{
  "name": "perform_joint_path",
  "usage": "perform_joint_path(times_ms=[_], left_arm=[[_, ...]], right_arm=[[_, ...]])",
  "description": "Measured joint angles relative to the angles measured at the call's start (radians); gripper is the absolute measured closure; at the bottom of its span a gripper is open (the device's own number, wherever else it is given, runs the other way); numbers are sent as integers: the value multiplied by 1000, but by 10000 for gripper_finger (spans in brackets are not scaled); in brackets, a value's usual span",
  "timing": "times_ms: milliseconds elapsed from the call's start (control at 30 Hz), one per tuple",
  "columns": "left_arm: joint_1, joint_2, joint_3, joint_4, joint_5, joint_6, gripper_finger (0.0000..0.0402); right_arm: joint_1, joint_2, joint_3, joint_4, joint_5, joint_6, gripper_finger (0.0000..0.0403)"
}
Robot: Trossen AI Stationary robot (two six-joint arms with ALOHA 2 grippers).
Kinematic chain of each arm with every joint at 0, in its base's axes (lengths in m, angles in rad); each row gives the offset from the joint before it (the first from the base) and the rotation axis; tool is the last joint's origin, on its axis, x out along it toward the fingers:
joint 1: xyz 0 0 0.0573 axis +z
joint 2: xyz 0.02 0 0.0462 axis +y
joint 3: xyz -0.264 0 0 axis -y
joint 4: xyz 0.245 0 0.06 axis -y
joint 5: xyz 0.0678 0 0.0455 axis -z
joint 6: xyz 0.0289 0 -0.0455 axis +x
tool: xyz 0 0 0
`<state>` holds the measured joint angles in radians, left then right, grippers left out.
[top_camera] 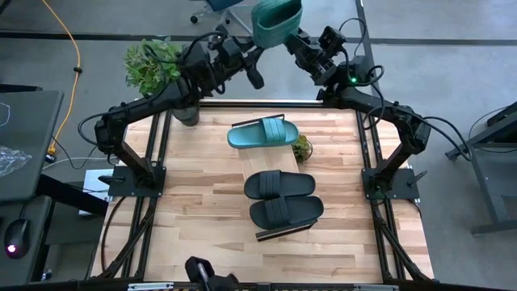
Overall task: Pick and place slides into the shelf
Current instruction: Put the green slipper on the shelf
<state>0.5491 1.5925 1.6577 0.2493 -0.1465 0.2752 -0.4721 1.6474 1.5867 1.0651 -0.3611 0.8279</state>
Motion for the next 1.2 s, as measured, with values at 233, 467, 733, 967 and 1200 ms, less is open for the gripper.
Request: perform_joint_path(times_ms=[233,467,733,967,1200], left_arm=[[40,-15,14,40,-25,-14,335],[69,-18,110,-224,15,0,336],[80,-20,268,-530,16,134,336],[117,-24,391,-786,87,136,339],[161,-20,406,-1057,208,102,339]], right_arm=[[-15,0,0,-76,-56,10,284],[-55,-8,0,-235,-183,-9,284],[-80,-99,0,-787,-212,-355,284],[-77,-215,0,-1200,-94,-604,284],[-77,-337,0,-1445,10,-677,284]])
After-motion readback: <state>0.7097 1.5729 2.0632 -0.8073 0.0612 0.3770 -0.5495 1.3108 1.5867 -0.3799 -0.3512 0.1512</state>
